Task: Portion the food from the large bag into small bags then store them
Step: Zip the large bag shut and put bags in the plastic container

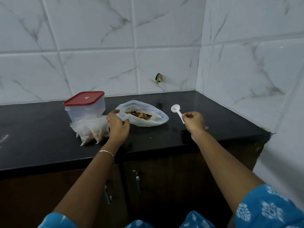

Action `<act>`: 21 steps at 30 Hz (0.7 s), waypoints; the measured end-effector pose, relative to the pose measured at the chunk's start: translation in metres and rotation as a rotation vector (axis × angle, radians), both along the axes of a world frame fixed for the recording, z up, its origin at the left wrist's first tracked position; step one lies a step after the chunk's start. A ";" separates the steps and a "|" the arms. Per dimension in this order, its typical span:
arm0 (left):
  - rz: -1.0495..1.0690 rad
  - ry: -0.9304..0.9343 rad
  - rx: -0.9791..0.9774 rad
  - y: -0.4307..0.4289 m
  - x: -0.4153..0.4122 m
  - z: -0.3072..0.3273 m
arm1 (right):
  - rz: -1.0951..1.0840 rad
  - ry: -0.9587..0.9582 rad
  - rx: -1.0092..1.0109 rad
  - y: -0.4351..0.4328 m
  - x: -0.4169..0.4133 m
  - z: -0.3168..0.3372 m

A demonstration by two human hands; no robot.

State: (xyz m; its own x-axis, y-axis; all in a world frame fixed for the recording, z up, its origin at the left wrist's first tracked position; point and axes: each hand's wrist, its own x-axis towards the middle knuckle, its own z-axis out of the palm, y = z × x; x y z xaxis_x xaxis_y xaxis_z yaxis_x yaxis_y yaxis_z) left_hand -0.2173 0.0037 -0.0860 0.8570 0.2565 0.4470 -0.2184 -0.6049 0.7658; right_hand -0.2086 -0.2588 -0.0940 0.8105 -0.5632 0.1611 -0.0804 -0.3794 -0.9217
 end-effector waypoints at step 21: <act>-0.147 0.412 -0.651 0.025 0.074 0.044 | 0.327 0.371 -0.844 0.031 0.039 0.015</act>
State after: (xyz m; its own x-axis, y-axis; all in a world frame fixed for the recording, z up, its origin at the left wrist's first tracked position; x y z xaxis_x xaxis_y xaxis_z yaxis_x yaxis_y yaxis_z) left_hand -0.1429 0.0285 -0.0420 0.9664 0.2292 -0.1160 0.1177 0.0065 0.9930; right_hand -0.1692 -0.2278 -0.0787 0.9868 -0.1181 0.1111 -0.0837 -0.9579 -0.2747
